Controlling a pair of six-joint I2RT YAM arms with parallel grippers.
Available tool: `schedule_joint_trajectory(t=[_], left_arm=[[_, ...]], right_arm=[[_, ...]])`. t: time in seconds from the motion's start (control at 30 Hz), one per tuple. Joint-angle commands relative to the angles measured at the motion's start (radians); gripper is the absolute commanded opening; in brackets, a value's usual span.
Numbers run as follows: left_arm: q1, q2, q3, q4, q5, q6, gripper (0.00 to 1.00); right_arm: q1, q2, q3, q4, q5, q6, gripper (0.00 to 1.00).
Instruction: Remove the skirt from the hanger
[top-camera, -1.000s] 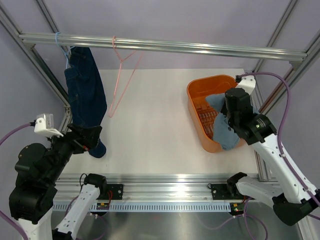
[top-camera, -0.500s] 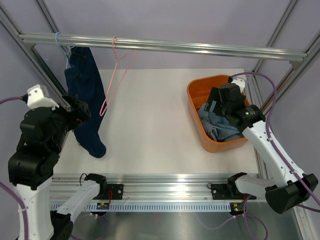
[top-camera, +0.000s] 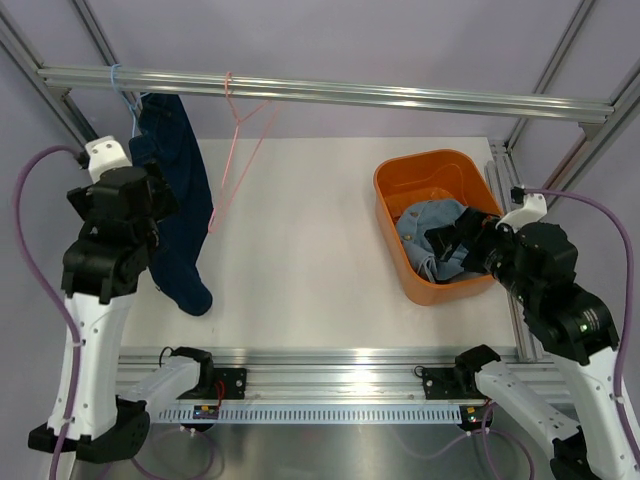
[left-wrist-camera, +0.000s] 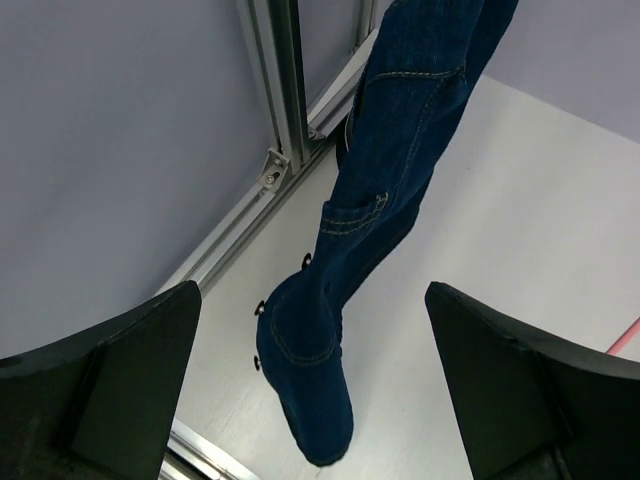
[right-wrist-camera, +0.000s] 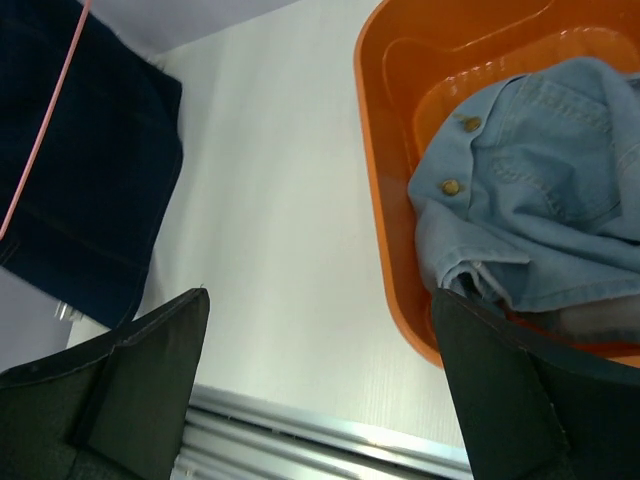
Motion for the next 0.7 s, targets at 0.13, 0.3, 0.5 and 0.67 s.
schedule_joint_trajectory(t=[0.13, 0.3, 0.5, 0.67], left_arm=[[0.033, -0.023, -0.302, 0.484, -0.017, 0.094, 0.83], [0.088, 0.012, -0.416, 0.647, -0.009, 0.098, 0.86], [0.171, 0.072, -0.452, 0.768, 0.069, 0.085, 0.93], [0.23, 0.118, -0.476, 0.882, 0.167, 0.104, 0.69]], right_arm=[[-0.005, -0.069, 0.037, -0.095, -0.131, -0.041, 0.99], [-0.003, -0.089, 0.069, -0.12, -0.141, -0.075, 0.99], [-0.005, -0.095, 0.069, -0.138, -0.134, -0.113, 0.99], [-0.005, -0.082, 0.07, -0.144, -0.128, -0.136, 0.99]])
